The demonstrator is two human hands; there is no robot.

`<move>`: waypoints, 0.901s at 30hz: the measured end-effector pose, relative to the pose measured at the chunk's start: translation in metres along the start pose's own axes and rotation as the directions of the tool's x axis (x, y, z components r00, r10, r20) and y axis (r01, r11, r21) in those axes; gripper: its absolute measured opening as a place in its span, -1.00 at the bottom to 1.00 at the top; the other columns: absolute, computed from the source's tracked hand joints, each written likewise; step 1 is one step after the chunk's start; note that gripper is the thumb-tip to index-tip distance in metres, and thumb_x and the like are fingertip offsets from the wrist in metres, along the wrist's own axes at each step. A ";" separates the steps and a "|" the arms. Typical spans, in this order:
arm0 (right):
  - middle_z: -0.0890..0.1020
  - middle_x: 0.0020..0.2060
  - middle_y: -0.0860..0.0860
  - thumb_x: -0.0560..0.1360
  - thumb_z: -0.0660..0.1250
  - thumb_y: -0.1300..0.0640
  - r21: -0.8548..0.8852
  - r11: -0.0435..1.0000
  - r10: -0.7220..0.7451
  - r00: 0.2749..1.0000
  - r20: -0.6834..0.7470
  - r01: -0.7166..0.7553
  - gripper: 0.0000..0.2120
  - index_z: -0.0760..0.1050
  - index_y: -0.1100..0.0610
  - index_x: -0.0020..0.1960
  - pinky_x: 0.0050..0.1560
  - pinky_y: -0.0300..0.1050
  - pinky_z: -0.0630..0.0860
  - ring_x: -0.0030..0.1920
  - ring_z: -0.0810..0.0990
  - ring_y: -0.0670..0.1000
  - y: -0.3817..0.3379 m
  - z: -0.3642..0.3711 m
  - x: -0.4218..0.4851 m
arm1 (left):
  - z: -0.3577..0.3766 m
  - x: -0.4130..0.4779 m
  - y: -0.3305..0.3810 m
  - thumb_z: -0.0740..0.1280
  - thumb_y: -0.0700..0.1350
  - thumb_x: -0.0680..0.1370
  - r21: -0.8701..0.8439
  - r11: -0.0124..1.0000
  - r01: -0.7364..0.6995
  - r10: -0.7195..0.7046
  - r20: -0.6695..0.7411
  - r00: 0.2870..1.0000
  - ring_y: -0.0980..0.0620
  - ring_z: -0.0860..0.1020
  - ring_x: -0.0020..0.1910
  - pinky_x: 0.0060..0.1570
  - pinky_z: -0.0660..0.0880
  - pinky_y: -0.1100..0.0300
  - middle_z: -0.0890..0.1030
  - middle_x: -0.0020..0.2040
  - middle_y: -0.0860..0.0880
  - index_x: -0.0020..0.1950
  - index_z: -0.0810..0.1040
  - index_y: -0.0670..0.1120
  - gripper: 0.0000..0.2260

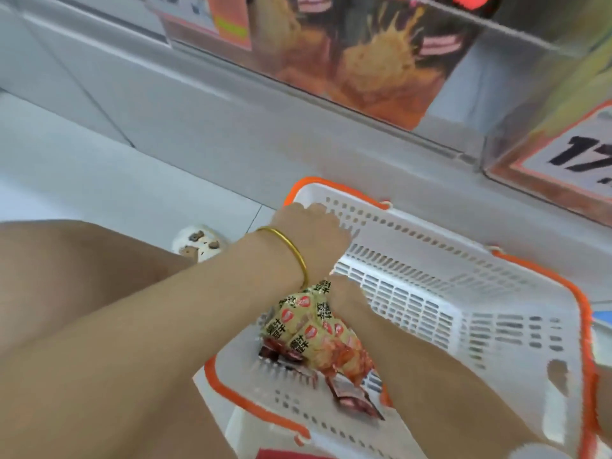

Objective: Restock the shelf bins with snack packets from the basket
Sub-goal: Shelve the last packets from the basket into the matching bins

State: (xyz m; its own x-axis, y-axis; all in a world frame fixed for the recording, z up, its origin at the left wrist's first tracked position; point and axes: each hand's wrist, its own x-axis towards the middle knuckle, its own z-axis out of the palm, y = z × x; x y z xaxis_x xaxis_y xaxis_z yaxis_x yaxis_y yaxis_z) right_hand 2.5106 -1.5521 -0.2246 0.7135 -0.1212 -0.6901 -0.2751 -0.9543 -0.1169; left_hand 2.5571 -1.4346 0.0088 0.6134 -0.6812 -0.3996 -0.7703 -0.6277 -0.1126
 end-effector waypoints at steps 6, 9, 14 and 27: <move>0.47 -0.26 0.05 0.44 0.25 0.34 0.108 0.994 -0.018 0.998 -0.065 0.025 -0.75 0.31 0.11 -0.34 -0.26 -0.15 0.46 -0.17 0.48 0.05 0.008 -0.006 0.004 | 0.005 0.003 -0.002 0.16 -0.09 0.62 -0.054 0.997 0.046 -0.042 0.069 0.997 -0.11 0.37 0.23 0.04 0.34 0.07 0.44 0.20 -0.08 0.30 0.33 -0.08 -0.74; 0.36 -0.40 0.00 0.46 0.25 0.32 0.258 0.962 -0.051 0.990 -0.129 0.083 -0.66 0.23 0.12 -0.41 -0.42 -0.19 0.25 -0.33 0.37 0.01 0.020 -0.030 -0.017 | 0.004 0.006 0.001 0.18 -0.12 0.61 -0.079 0.997 0.020 -0.013 0.094 0.995 -0.10 0.39 0.22 -0.02 0.33 0.08 0.45 0.20 -0.09 0.29 0.35 -0.09 -0.75; 0.55 -0.28 -0.03 0.51 0.32 0.21 0.433 0.865 -0.138 0.949 -0.282 0.254 -0.83 0.44 0.06 -0.24 -0.21 -0.12 0.42 -0.22 0.52 0.03 0.049 -0.099 -0.087 | -0.006 0.010 0.011 0.16 -0.08 0.62 -0.285 0.959 0.015 0.019 0.117 0.993 -0.11 0.42 0.21 -0.04 0.38 0.09 0.45 0.23 -0.11 0.32 0.35 -0.13 -0.71; 0.47 -0.28 -0.10 0.43 0.39 0.37 0.487 0.734 0.014 0.706 -0.708 0.473 -0.82 0.50 0.16 -0.04 -0.31 -0.45 0.33 -0.32 0.45 -0.29 0.154 -0.256 -0.295 | -0.163 0.026 0.108 0.29 -0.12 0.55 -0.558 0.729 -0.397 0.000 -0.580 0.814 -0.02 0.55 -0.06 -0.07 0.49 0.04 0.58 -0.10 0.01 0.02 0.45 0.04 -0.91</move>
State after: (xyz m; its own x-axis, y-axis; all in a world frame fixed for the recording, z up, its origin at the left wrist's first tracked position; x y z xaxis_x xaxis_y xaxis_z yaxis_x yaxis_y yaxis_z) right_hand 2.4225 -1.7336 0.1439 0.9560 -0.2928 0.0164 -0.1782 -0.6246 -0.7604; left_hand 2.5183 -1.5815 0.1349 0.6009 -0.7733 0.2025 -0.7079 -0.3971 0.5841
